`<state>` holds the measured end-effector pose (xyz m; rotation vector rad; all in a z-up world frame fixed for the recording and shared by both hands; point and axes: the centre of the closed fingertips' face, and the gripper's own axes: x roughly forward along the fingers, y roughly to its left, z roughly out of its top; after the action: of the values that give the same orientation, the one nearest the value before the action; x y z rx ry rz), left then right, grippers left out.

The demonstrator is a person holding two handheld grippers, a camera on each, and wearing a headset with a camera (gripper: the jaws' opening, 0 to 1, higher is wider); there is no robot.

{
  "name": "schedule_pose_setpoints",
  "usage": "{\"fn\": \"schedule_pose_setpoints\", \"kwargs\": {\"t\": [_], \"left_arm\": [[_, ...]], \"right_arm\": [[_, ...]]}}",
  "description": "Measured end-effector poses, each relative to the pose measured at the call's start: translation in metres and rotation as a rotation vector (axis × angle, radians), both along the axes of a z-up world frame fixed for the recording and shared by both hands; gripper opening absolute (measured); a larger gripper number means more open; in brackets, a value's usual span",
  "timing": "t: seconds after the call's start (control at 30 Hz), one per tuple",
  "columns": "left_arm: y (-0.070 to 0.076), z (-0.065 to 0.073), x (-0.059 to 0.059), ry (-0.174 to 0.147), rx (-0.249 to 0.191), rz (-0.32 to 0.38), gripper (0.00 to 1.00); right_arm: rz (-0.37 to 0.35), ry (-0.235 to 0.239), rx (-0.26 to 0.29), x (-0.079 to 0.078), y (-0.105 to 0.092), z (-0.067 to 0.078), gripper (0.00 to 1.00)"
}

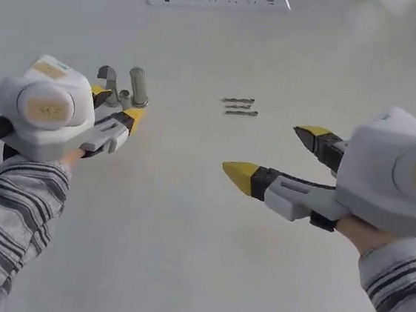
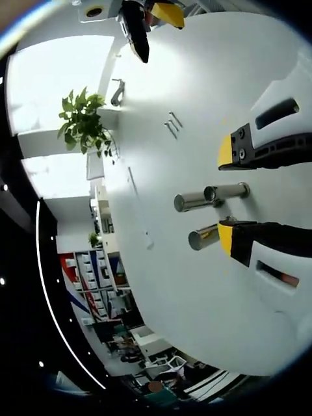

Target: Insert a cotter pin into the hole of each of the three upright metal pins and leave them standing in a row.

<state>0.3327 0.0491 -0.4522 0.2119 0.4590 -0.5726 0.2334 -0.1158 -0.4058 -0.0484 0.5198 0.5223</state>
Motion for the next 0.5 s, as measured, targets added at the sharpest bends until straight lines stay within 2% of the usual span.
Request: {"fn": "schedule_pose_setpoints", "kwargs": {"t": [0.23, 0.5], "left_arm": [[-0.005, -0.010, 0.000, 0.025, 0.001, -0.036, 0.15], [-0.008, -0.012, 0.005, 0.021, -0.007, -0.053, 0.06]], "right_arm": [[-0.006, 0.012, 0.003, 0.003, 0.004, -0.004, 0.68], [-0.009, 0.023, -0.004, 0.002, 0.001, -0.009, 0.67]]}}
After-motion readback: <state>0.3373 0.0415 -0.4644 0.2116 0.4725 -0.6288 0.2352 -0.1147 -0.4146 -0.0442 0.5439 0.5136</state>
